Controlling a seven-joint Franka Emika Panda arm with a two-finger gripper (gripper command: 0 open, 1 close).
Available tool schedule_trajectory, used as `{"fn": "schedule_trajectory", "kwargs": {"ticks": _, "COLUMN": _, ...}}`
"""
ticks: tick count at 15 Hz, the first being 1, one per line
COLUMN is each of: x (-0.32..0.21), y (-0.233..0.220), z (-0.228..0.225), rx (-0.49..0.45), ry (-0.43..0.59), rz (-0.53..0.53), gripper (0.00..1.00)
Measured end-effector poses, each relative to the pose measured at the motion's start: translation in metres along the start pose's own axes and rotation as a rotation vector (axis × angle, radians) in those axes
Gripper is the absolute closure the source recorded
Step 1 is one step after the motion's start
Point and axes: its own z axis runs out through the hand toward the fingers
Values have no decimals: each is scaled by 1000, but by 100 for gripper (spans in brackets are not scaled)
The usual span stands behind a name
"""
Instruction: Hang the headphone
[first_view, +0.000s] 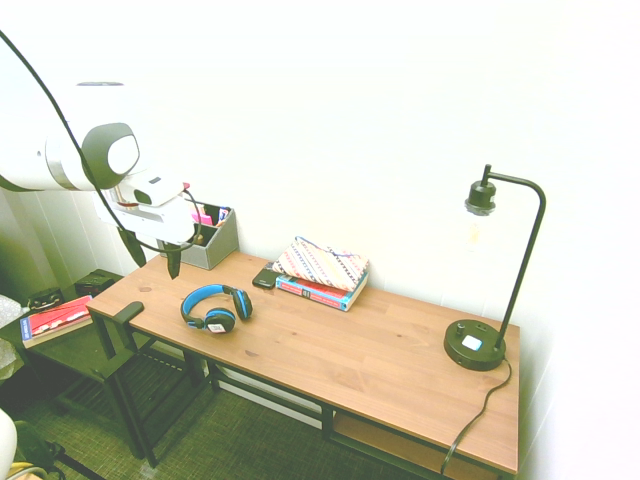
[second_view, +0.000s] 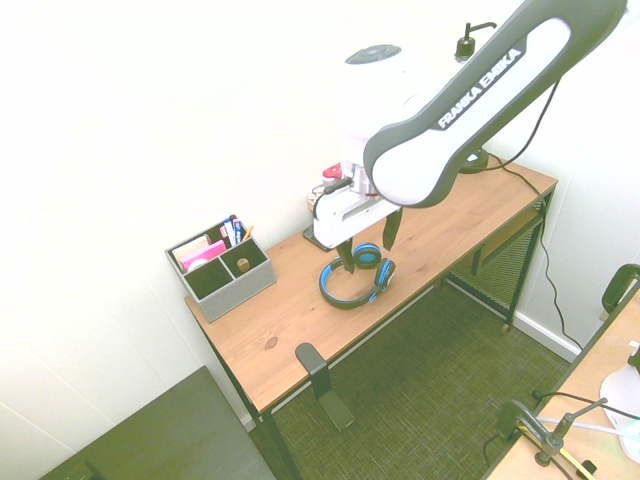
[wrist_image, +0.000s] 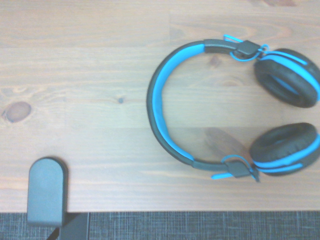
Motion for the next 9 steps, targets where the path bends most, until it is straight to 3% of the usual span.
{"fn": "schedule_trajectory", "kwargs": {"ticks": 2, "x": 1, "y": -20, "z": 32, "rx": -3, "ry": -3, "rz": 1, "gripper": 0}}
{"fn": "schedule_trajectory", "kwargs": {"ticks": 3, "x": 2, "y": -28, "z": 47, "rx": -7, "ry": -8, "rz": 4, "gripper": 100}}
{"fn": "schedule_trajectory", "kwargs": {"ticks": 9, "x": 13, "y": -75, "z": 104, "rx": -26, "ry": -20, "rz": 24, "gripper": 100}}
